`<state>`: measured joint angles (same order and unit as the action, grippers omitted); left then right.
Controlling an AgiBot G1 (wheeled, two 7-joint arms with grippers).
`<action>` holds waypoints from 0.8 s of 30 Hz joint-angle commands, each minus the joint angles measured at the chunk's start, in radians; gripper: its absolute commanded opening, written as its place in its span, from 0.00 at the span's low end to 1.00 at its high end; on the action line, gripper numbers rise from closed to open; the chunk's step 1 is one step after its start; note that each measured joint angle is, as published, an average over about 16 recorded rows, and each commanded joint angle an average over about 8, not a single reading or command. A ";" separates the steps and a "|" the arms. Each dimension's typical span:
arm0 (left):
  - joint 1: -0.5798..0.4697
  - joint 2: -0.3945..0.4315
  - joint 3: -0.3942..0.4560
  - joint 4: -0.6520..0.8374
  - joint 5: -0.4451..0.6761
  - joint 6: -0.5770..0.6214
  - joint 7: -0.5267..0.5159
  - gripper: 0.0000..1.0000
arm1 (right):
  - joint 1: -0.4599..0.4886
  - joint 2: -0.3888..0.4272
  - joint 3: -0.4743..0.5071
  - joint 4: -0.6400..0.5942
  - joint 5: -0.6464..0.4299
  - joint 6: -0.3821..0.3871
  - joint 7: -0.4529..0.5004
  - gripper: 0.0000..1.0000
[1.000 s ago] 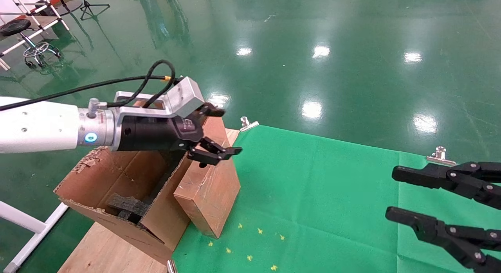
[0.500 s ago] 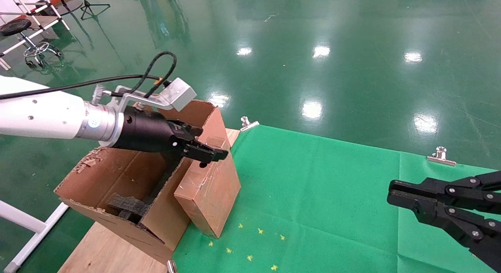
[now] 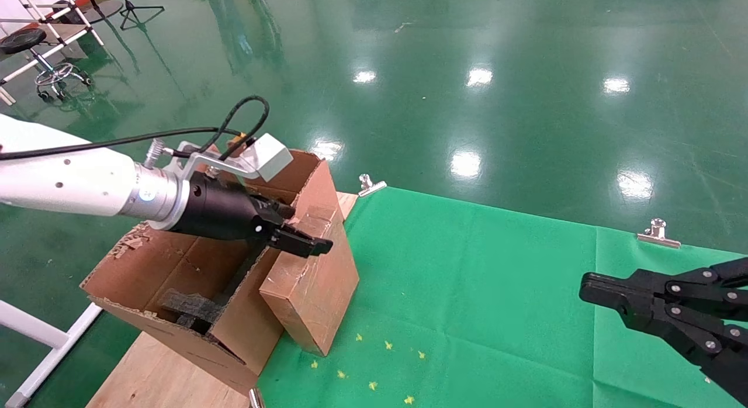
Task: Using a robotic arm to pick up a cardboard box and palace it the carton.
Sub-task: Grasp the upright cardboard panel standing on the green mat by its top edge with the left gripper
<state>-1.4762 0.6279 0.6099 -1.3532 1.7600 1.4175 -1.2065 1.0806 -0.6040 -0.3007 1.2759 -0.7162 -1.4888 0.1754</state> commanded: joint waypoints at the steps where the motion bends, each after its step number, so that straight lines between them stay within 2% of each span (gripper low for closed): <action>1: 0.001 0.003 0.006 0.000 0.009 0.004 -0.008 1.00 | 0.000 0.000 0.000 0.000 0.000 0.000 0.000 0.00; 11: 0.006 0.021 0.032 -0.002 0.043 0.016 -0.001 1.00 | 0.000 0.000 -0.001 0.000 0.000 0.000 0.000 0.00; 13: 0.005 0.022 0.035 -0.003 0.049 0.013 0.007 1.00 | 0.000 0.000 -0.001 0.000 0.000 0.000 0.000 0.06; 14: 0.004 0.023 0.036 -0.003 0.053 0.012 0.011 0.96 | 0.000 0.000 -0.001 0.000 0.000 0.000 0.000 0.11; 15: 0.004 0.024 0.037 -0.003 0.057 0.012 0.014 0.88 | 0.000 0.000 -0.001 0.000 0.001 0.000 0.000 0.17; 19: 0.002 0.027 0.041 -0.003 0.065 0.012 0.020 0.39 | 0.000 0.000 -0.001 0.000 0.001 0.001 0.000 0.67; 21: 0.001 0.027 0.042 -0.003 0.067 0.011 0.021 0.14 | 0.000 0.000 -0.001 0.000 0.001 0.001 0.000 0.86; 22: 0.001 0.027 0.042 -0.003 0.067 0.011 0.021 0.06 | 0.000 0.000 -0.001 0.000 0.001 0.001 0.000 0.94; 23: 0.001 0.027 0.042 -0.003 0.067 0.011 0.021 0.01 | 0.000 0.000 -0.001 0.000 0.001 0.001 0.000 1.00; 24: 0.001 0.027 0.042 -0.003 0.066 0.011 0.020 0.00 | 0.000 0.000 -0.001 0.000 0.001 0.001 0.000 1.00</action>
<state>-1.4751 0.6546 0.6513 -1.3561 1.8256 1.4287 -1.1862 1.0806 -0.6036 -0.3014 1.2757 -0.7155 -1.4882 0.1750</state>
